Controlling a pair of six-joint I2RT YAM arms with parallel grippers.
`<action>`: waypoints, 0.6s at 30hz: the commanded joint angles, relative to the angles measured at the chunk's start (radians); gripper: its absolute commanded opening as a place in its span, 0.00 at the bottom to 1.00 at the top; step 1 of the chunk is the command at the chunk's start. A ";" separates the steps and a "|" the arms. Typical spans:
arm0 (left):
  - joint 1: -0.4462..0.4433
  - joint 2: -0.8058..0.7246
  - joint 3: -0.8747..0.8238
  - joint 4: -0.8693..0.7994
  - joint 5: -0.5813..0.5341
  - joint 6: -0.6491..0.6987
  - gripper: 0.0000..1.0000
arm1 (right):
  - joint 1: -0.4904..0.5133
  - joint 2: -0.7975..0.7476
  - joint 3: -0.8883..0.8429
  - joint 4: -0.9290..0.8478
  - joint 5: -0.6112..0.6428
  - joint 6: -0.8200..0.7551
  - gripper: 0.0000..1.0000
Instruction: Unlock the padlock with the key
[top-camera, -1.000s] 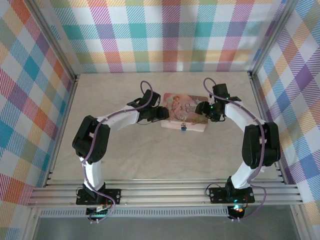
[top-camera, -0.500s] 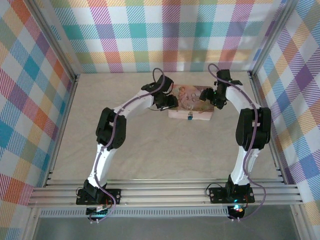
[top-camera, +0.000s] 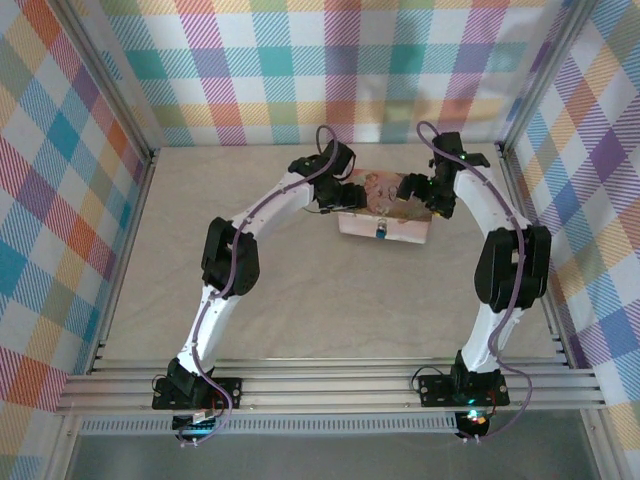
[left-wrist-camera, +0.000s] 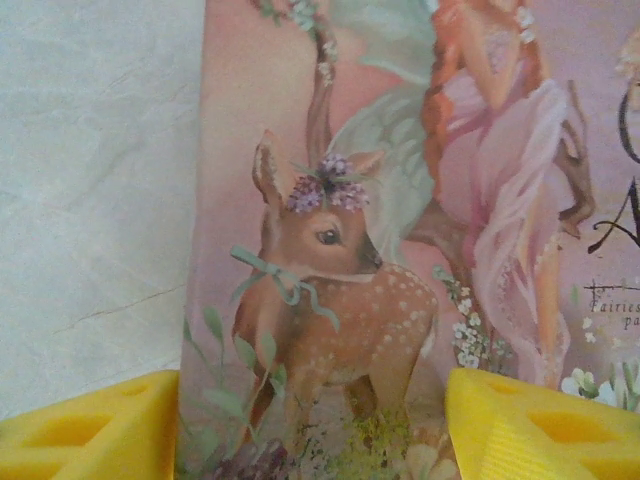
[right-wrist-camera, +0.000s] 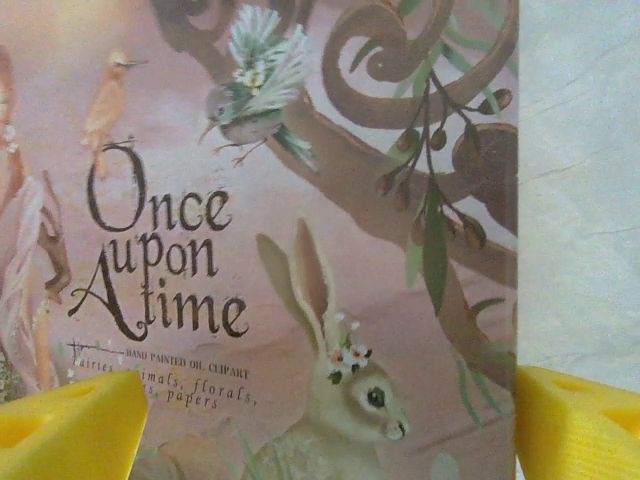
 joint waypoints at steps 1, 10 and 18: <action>-0.025 -0.046 0.046 -0.040 -0.002 0.040 0.69 | 0.016 -0.086 0.033 -0.036 0.078 -0.031 0.92; 0.006 -0.120 -0.010 -0.067 -0.042 0.050 0.70 | 0.017 -0.139 -0.102 0.035 -0.005 -0.050 0.94; 0.046 -0.249 -0.179 -0.070 -0.109 0.045 0.70 | 0.016 -0.185 -0.147 0.044 -0.078 -0.062 0.93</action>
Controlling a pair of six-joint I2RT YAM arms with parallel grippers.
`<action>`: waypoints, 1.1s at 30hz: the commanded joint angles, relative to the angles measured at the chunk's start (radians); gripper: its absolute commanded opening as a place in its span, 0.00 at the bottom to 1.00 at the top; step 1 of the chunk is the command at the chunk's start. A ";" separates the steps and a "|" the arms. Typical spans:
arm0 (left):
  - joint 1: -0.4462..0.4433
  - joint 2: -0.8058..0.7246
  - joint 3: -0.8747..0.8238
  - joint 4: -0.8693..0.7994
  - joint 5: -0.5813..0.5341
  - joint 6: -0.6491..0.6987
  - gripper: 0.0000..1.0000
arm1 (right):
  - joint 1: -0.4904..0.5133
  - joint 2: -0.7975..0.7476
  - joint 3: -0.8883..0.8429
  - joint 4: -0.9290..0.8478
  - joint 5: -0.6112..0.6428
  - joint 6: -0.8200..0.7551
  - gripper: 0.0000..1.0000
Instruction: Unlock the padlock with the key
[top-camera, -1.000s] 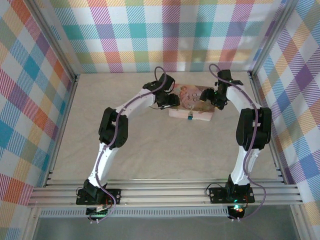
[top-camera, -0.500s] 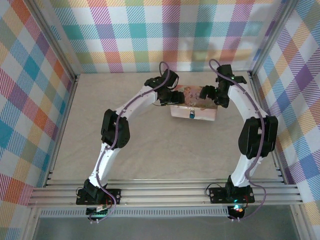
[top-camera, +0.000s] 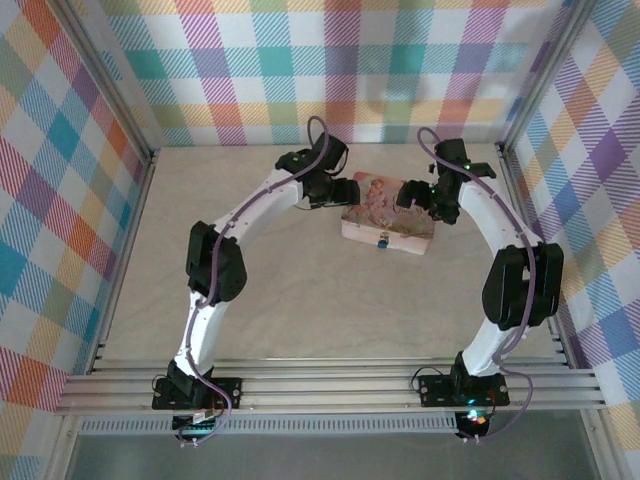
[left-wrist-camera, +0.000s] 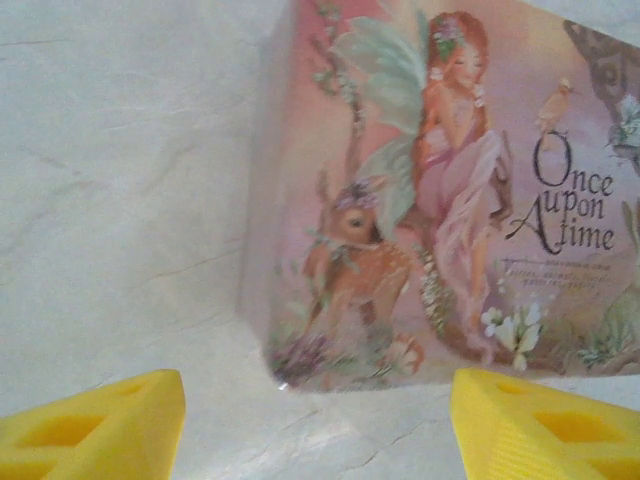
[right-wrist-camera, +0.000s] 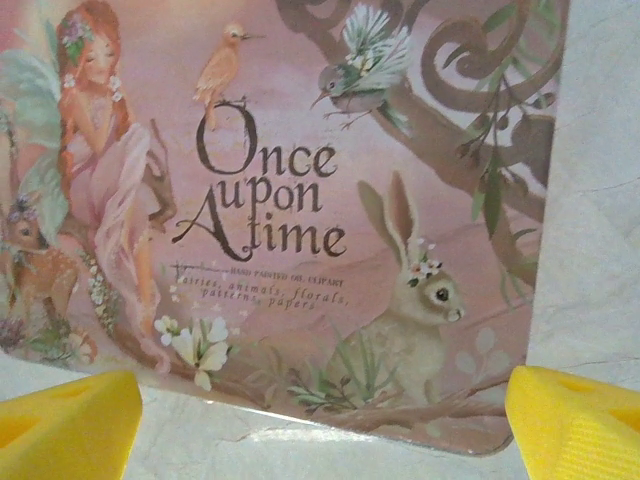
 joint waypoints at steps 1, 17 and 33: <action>0.035 -0.119 -0.115 -0.026 -0.058 0.007 0.70 | 0.004 -0.059 -0.026 0.016 -0.065 -0.015 0.93; 0.525 -1.003 -1.219 -0.133 -0.148 -0.378 0.61 | 0.273 -0.243 -0.301 0.142 -0.108 0.091 0.89; 0.702 -0.879 -1.392 -0.135 -0.098 -0.343 0.39 | 0.484 -0.127 -0.205 0.157 -0.104 0.056 0.90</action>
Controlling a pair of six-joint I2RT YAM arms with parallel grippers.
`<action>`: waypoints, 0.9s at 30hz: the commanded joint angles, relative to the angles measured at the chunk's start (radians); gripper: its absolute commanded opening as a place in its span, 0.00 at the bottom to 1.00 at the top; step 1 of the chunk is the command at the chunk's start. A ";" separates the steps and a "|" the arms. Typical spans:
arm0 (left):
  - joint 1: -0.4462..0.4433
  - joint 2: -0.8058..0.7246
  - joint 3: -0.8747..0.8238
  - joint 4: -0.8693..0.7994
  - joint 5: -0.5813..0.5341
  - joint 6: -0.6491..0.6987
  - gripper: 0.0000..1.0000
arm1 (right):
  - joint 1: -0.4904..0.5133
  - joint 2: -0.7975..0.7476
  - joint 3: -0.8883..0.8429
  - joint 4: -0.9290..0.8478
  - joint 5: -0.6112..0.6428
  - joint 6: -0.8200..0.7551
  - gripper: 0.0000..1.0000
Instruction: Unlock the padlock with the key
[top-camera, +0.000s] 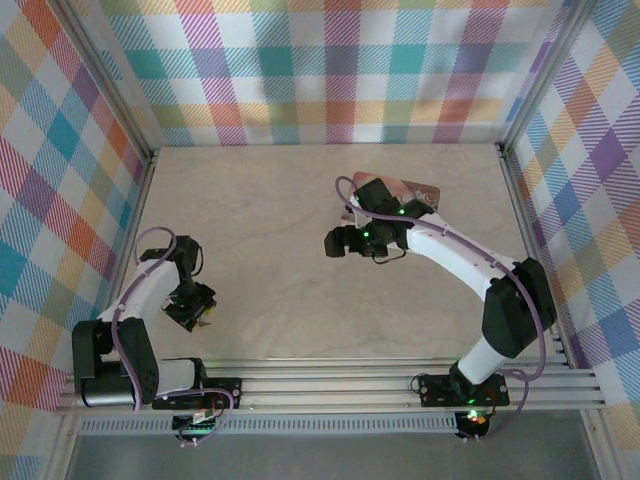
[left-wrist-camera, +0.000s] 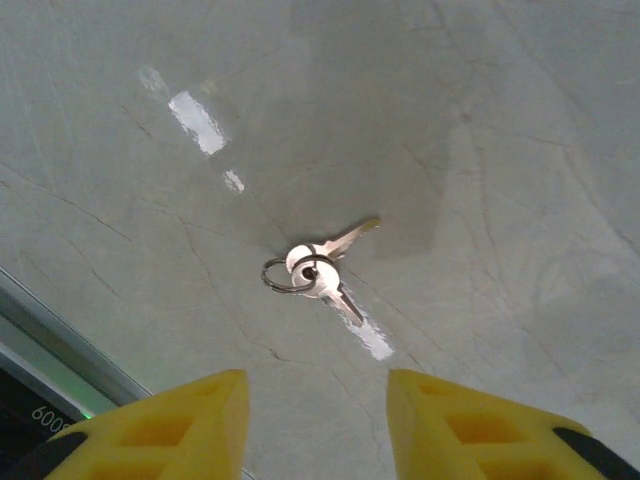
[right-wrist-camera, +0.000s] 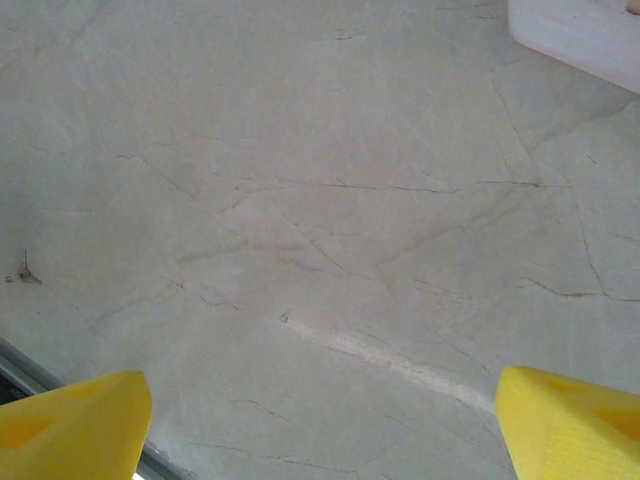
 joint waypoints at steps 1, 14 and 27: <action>0.048 0.020 -0.021 0.031 0.003 0.030 0.39 | 0.000 -0.010 0.001 -0.001 0.017 -0.007 0.90; 0.079 0.097 -0.098 0.222 0.029 0.075 0.48 | 0.000 -0.015 0.003 -0.013 0.049 -0.019 0.91; 0.056 -0.031 -0.176 0.258 0.142 0.065 0.08 | -0.033 -0.019 -0.035 0.020 0.023 0.018 0.93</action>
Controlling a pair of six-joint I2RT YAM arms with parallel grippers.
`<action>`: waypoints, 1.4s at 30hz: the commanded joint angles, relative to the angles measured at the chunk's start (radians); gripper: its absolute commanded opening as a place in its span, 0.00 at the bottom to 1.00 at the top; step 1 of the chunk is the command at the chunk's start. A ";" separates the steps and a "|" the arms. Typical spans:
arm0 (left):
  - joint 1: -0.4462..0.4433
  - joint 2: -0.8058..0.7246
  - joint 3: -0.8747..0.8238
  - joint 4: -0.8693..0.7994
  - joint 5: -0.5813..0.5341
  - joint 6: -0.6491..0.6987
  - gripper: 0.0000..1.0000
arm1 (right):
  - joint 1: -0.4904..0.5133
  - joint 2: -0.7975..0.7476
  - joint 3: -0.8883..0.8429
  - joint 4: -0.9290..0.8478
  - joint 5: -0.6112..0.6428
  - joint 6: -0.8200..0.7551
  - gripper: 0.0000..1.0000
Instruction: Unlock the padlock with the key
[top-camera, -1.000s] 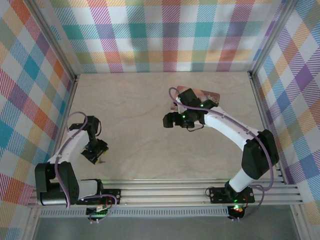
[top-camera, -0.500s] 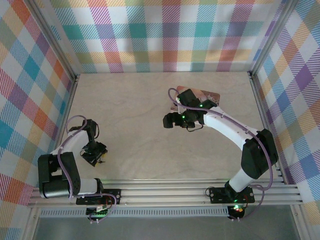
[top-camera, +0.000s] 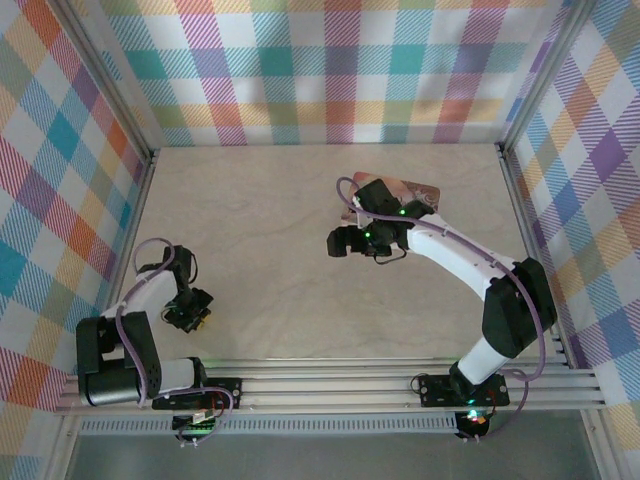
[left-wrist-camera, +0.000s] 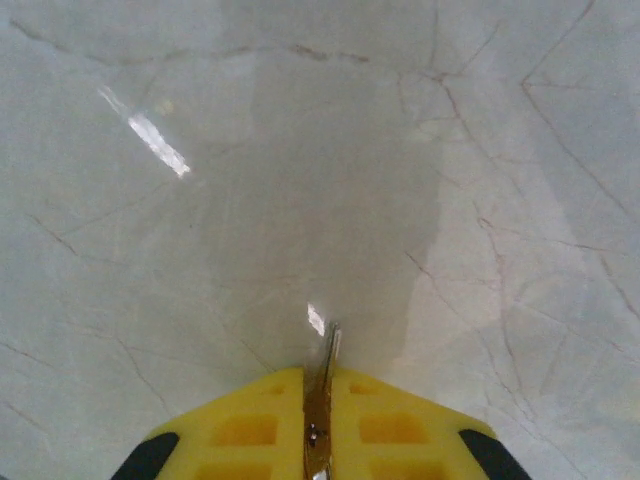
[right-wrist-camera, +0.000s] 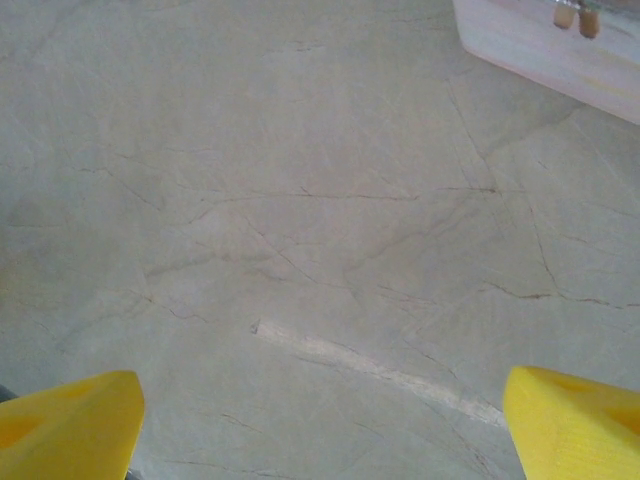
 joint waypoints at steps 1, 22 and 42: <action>-0.027 -0.047 -0.035 0.019 0.105 -0.035 0.08 | -0.030 -0.017 -0.025 0.024 -0.037 0.028 0.93; -0.861 0.532 0.733 0.069 -0.008 -0.056 0.18 | -0.158 -0.026 -0.166 0.123 -0.227 0.142 0.92; -0.839 0.515 0.653 0.103 0.083 -0.047 0.52 | -0.140 -0.011 -0.216 0.048 -0.082 0.024 0.41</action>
